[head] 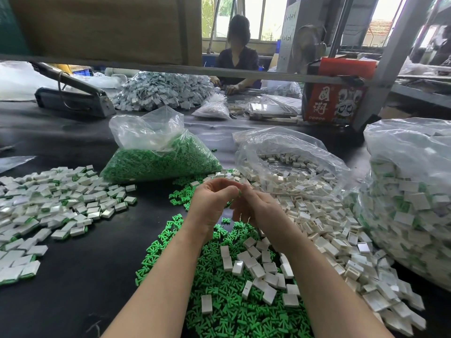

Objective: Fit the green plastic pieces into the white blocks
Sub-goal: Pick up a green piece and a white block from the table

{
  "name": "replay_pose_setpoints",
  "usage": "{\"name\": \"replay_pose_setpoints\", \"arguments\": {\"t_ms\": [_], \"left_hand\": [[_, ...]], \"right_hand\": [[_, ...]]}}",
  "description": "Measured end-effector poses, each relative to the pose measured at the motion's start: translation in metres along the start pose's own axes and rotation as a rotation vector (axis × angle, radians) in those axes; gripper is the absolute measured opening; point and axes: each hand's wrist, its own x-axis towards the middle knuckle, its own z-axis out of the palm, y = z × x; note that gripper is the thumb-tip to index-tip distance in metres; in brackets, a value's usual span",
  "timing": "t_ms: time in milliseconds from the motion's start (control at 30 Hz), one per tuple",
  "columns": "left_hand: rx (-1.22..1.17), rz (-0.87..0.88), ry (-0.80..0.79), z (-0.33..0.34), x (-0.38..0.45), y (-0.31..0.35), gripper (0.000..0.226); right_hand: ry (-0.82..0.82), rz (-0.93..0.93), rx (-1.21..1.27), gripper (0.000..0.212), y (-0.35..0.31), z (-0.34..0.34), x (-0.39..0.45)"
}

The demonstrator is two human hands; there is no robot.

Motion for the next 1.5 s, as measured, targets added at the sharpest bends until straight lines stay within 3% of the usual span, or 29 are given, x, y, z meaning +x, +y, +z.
{"name": "replay_pose_setpoints", "arguments": {"t_ms": [367,500,667,833,1033,1500], "left_hand": [[-0.061,-0.053,-0.038,0.004,-0.001,-0.001,0.020],[-0.154,-0.113,-0.080,0.006,-0.002,0.000,0.024],[-0.188,-0.097,-0.072,0.008,-0.004,0.000,0.031],[-0.253,-0.113,-0.098,0.011,-0.006,-0.001,0.048],[-0.313,-0.134,-0.100,0.012,-0.006,-0.004,0.043],[-0.357,-0.160,-0.075,0.014,-0.004,-0.009,0.026]], "right_hand": [[-0.033,-0.049,0.111,0.072,0.001,0.004,-0.001],[-0.024,-0.047,0.144,0.054,0.002,0.006,-0.001],[0.002,-0.054,0.149,0.052,0.003,0.007,0.000],[0.075,-0.058,0.162,0.071,0.006,0.007,0.000],[0.108,-0.037,0.144,0.042,0.013,0.006,0.004],[0.150,-0.030,0.124,0.045,0.012,0.008,0.003]]}}
